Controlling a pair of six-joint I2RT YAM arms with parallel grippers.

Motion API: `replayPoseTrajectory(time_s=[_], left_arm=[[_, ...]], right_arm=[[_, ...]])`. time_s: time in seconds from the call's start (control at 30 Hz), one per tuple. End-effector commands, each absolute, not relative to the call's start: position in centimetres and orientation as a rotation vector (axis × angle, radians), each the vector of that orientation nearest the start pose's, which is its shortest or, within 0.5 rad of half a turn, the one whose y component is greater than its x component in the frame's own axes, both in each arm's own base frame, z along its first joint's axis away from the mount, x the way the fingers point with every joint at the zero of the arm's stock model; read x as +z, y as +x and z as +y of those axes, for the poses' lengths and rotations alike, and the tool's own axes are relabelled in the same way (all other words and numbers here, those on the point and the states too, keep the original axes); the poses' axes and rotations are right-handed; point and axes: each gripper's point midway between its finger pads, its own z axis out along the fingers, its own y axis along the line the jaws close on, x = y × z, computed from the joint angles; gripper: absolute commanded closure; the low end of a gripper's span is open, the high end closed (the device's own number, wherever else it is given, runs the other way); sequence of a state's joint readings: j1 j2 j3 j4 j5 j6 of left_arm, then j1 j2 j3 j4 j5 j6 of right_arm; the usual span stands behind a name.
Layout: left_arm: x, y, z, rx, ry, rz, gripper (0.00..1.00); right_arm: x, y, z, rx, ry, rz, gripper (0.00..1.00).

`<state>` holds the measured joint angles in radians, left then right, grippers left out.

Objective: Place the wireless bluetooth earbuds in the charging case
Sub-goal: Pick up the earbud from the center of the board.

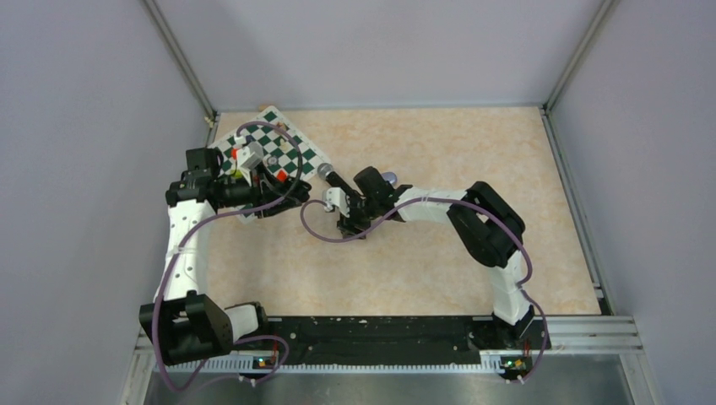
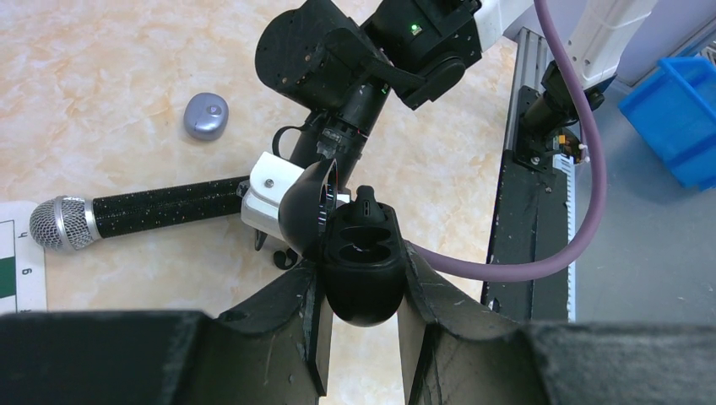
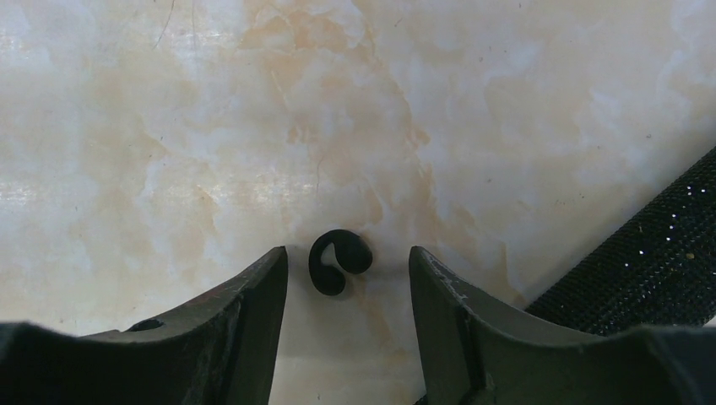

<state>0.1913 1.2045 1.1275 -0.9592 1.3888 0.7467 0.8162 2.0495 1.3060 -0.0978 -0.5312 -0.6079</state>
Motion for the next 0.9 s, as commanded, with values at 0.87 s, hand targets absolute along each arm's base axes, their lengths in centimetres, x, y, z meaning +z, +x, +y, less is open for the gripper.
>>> replayPoseTrajectory(time_s=[0.87], left_arm=[[28.4, 24.5, -12.4, -1.149, 0.918, 1.571, 1.00]], right_arm=[[13.9, 28.9, 41.1, 0.874, -1.612, 1.497, 0.78]])
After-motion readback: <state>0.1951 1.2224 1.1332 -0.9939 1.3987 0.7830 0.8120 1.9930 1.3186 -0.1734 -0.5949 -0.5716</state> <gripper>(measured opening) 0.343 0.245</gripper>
